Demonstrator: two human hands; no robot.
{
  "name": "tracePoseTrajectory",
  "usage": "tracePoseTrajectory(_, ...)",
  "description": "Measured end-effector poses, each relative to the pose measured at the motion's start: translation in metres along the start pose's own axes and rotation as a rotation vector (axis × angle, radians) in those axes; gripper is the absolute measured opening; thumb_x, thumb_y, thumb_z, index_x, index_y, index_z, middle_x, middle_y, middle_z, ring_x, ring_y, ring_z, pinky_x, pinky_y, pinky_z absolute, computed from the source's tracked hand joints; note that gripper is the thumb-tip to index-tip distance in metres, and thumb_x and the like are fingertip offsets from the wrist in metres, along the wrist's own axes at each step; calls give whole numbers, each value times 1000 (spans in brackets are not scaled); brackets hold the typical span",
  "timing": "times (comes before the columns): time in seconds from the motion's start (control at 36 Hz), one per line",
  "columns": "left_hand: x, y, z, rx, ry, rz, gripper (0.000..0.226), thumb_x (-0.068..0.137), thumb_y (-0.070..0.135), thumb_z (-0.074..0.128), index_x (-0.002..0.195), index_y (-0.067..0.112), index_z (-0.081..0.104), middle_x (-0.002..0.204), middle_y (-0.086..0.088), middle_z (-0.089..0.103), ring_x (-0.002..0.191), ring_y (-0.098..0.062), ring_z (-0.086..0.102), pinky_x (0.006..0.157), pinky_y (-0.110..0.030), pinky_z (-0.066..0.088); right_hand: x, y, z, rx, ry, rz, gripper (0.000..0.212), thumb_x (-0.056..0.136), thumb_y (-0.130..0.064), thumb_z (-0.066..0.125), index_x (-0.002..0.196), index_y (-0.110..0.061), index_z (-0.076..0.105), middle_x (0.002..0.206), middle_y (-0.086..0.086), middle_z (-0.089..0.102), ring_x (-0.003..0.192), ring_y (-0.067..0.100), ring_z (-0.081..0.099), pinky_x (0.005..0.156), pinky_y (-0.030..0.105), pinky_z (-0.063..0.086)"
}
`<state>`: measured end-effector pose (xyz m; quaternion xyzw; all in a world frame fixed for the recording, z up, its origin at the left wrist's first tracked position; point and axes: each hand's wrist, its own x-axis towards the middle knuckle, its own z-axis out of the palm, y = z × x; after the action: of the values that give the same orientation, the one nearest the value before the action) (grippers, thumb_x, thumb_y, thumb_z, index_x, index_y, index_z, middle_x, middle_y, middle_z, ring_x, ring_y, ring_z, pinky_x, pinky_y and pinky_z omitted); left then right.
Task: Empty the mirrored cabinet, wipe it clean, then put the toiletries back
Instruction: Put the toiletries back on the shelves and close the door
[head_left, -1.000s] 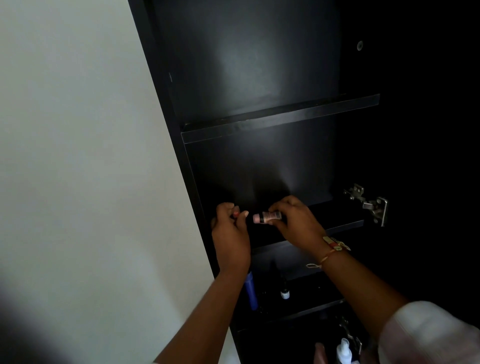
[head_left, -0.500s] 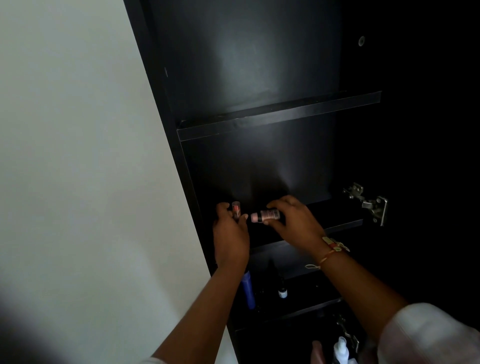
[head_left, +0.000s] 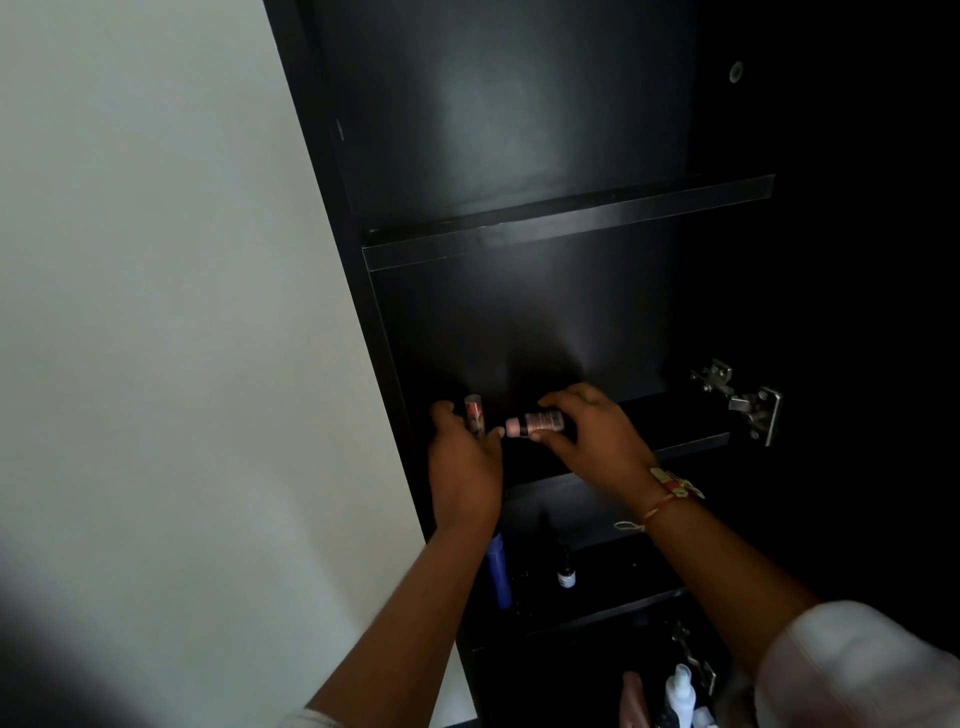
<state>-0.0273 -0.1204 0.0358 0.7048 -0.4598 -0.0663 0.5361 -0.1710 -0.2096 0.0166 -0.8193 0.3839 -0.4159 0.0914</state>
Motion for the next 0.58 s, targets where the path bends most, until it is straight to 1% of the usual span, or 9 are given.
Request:
tracePoseTrajectory(0.14, -20, -1, -1, 52, 66, 96, 58, 88, 25, 67, 135, 8, 37, 127, -11, 56, 112, -26, 58, 87, -25, 44, -4, -2, -1, -8, 99, -18, 37, 83, -34, 73, 113, -14, 66, 109, 4, 61, 95, 18, 63, 83, 16, 43)
tracePoseTrajectory(0.19, -32, -4, -2, 82, 100, 176, 59, 88, 25, 67, 136, 6, 38, 131, -13, 50, 119, -26, 52, 98, -28, 42, -7, -5, -2, 20, 186, -16, 30, 85, -33, 69, 108, -14, 67, 105, 3, 62, 93, 17, 63, 82, 13, 42)
tracePoseTrajectory(0.25, -46, -9, -2, 130, 124, 295, 56, 89, 25, 65, 135, 4, 41, 134, -14, 47, 124, -26, 47, 105, -33, 41, -11, -9, -3, 53, 273, -15, 25, 87, -29, 67, 105, -12, 68, 103, 4, 62, 94, 17, 62, 85, 12, 41)
tracePoseTrajectory(0.33, -70, -20, 0, 163, 99, 540, 45, 90, 23, 65, 128, 2, 50, 129, -12, 50, 122, -23, 48, 106, -34, 41, -32, -15, -5, 58, 388, -1, 24, 87, -22, 68, 108, -11, 66, 108, 5, 60, 103, 19, 59, 94, 23, 45)
tracePoseTrajectory(0.39, -87, -30, 3, 165, 21, 671, 36, 91, 22, 65, 120, 3, 55, 120, -10, 54, 114, -20, 52, 101, -30, 43, -57, -19, -8, 58, 431, 21, 23, 87, -20, 68, 108, -12, 65, 112, 4, 58, 105, 17, 55, 94, 25, 45)
tracePoseTrajectory(0.44, -107, -43, 9, 139, -141, 686, 25, 94, 24, 61, 112, 7, 59, 111, -7, 59, 106, -18, 56, 96, -30, 47, -89, -18, -8, 56, 422, 52, 19, 88, -20, 66, 106, -12, 65, 111, 3, 56, 103, 14, 53, 92, 22, 43)
tracePoseTrajectory(0.47, -117, -50, 14, 129, -253, 645, 21, 96, 27, 57, 108, 11, 61, 107, -4, 60, 102, -16, 58, 93, -31, 48, -106, -15, -7, 57, 404, 66, 15, 89, -19, 66, 103, -12, 64, 108, 3, 57, 100, 13, 54, 90, 21, 44)
tracePoseTrajectory(0.53, -139, -69, 25, 150, -468, 531, 20, 98, 34, 49, 101, 19, 62, 98, 2, 63, 94, -13, 60, 86, -32, 50, -142, -4, -1, 65, 348, 131, 6, 91, -18, 64, 93, -12, 64, 95, 2, 60, 87, 13, 60, 79, 22, 48)
tracePoseTrajectory(0.58, -162, -89, 39, 190, -612, 425, 23, 98, 38, 48, 95, 21, 63, 91, 3, 66, 87, -11, 62, 82, -26, 48, -181, 13, 8, 31, 258, 271, 11, 92, -21, 64, 83, -15, 63, 81, -1, 60, 73, 14, 60, 68, 25, 48)
